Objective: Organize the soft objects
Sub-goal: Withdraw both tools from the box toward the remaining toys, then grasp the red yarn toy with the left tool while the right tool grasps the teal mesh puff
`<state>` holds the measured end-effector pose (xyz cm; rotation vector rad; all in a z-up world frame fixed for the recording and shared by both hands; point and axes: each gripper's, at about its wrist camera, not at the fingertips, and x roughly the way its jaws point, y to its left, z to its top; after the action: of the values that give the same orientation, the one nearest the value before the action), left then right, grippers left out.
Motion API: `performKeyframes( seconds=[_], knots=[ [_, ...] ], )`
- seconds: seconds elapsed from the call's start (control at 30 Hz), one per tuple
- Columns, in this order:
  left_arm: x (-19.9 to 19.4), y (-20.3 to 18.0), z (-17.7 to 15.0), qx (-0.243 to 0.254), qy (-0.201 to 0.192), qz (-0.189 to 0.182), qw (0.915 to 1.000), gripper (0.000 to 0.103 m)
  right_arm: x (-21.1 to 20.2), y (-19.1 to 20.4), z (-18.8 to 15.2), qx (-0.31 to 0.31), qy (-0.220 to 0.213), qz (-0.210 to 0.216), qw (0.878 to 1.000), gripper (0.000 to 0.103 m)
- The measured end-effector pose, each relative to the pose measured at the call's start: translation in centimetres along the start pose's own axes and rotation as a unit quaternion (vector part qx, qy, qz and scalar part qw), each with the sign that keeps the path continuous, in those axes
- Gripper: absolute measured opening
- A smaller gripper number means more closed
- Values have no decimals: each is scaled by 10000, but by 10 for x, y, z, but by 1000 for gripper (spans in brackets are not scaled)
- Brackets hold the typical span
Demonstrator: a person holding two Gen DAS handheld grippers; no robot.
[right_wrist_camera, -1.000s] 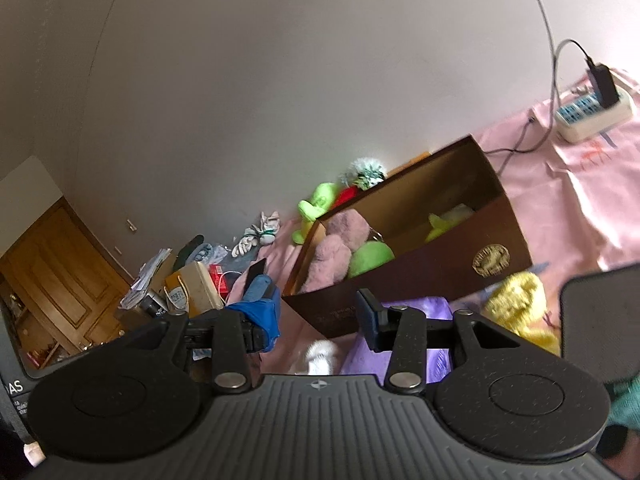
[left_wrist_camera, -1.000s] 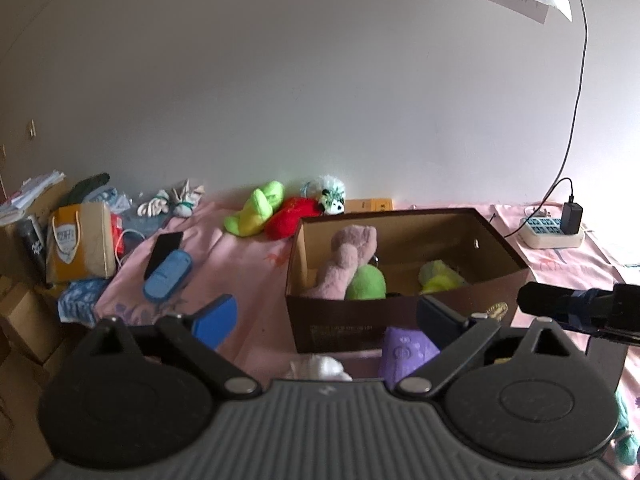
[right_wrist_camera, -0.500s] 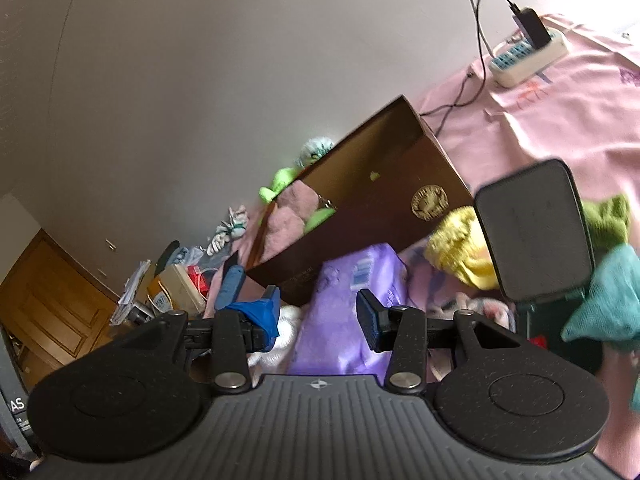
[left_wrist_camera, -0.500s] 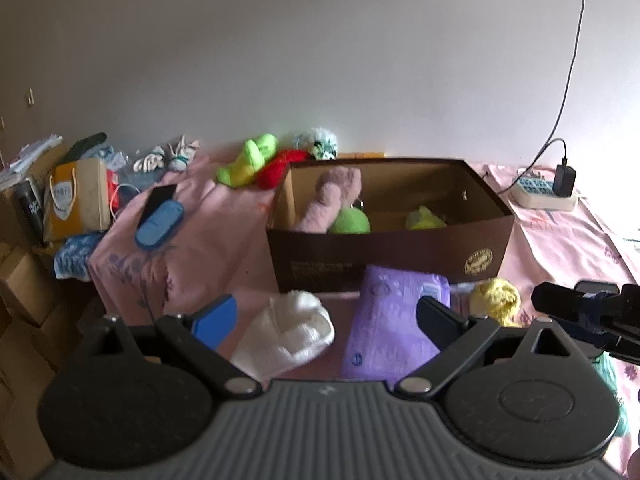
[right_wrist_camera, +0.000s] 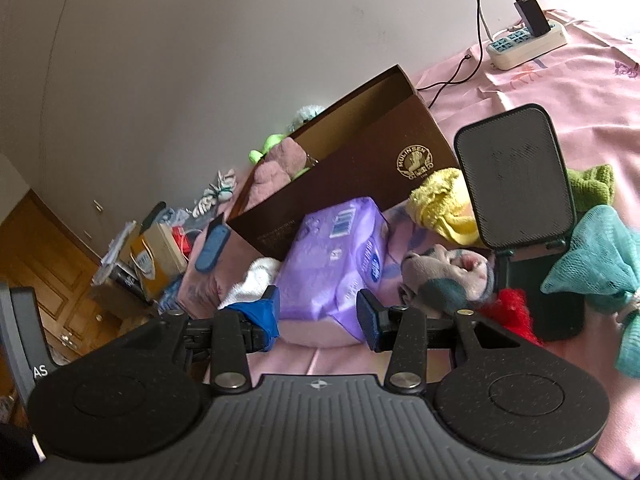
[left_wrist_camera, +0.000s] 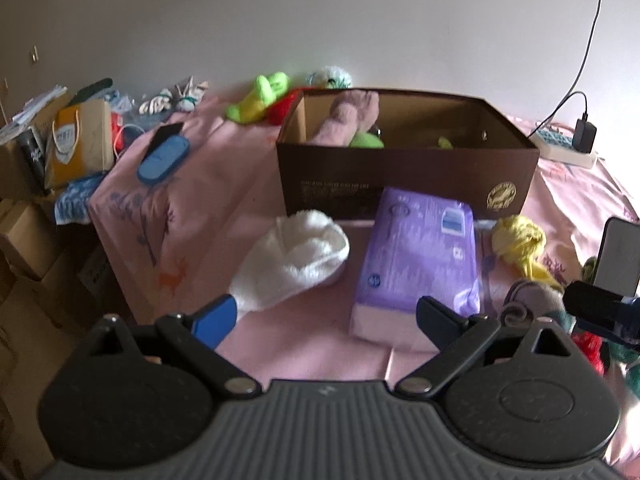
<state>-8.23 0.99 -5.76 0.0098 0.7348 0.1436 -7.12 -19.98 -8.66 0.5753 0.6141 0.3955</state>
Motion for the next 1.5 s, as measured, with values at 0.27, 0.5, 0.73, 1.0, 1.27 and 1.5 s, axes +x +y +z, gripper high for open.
performKeyframes(
  seconds=[0.27, 0.5, 0.73, 1.0, 1.27, 1.5],
  knots=[
    [4, 5, -22, 81, 124, -151, 9998, 97, -8, -1, -16, -494, 42, -236, 9985, 27],
    [1, 14, -45, 95, 51, -602, 9981, 97, -19, -11, -27, -680, 3, -371, 9970, 27],
    [-5, 10, -61, 311, -85, -1013, 9943, 97, -39, -25, -39, -945, -149, -629, 9934, 27],
    [-9, -12, -70, 657, -179, -1457, 9870, 97, -67, -52, -38, -877, -498, -1259, 9869, 27],
    [-11, -37, -71, 1070, -305, -1861, 9762, 97, -85, -83, -30, -683, -741, -1974, 9751, 27],
    [-13, -72, -70, 1473, -297, -2435, 9582, 97, -75, -92, -27, -825, -499, -2029, 9744, 27]
  ],
)
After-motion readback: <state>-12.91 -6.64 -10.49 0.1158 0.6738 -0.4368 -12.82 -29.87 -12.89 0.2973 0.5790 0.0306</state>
